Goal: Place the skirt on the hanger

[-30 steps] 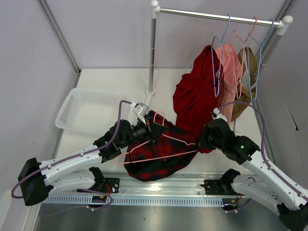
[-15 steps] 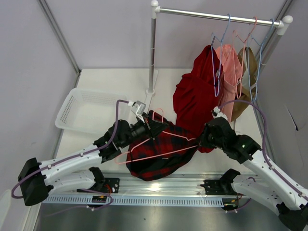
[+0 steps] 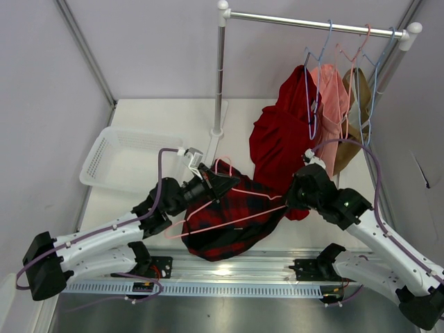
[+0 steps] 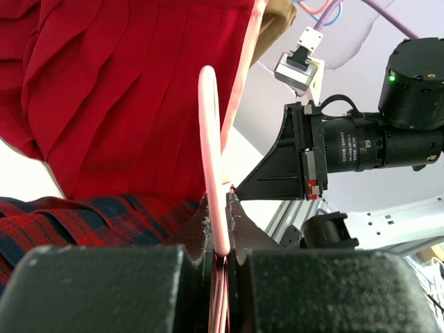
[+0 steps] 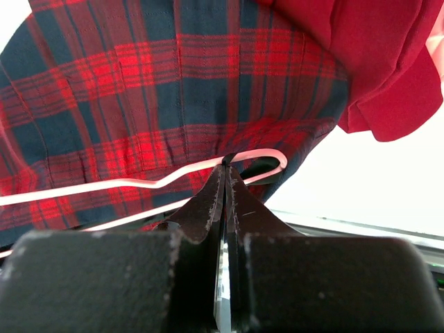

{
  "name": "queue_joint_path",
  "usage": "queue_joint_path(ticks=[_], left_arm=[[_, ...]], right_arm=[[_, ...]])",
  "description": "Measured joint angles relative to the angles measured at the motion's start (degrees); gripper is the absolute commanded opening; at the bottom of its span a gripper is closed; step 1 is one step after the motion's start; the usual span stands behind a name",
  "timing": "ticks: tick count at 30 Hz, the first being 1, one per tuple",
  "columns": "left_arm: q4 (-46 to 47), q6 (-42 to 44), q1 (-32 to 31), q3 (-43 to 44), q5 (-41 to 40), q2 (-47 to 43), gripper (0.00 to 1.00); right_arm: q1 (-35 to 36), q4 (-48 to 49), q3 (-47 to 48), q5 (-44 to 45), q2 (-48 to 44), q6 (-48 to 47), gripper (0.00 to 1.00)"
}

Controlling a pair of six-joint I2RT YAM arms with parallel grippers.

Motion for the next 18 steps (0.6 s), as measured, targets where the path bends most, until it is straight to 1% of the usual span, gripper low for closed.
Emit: queue_joint_path(ticks=[6,18], left_arm=[[3.7,0.0,-0.2,-0.7,-1.0,0.7,0.00],[10.4,-0.1,-1.6,-0.9,-2.4,6.3,0.00]], right_arm=[[-0.2,-0.1,1.7,0.5,0.9,-0.3,0.00],[-0.2,-1.2,2.7,0.5,0.8,-0.7,0.00]])
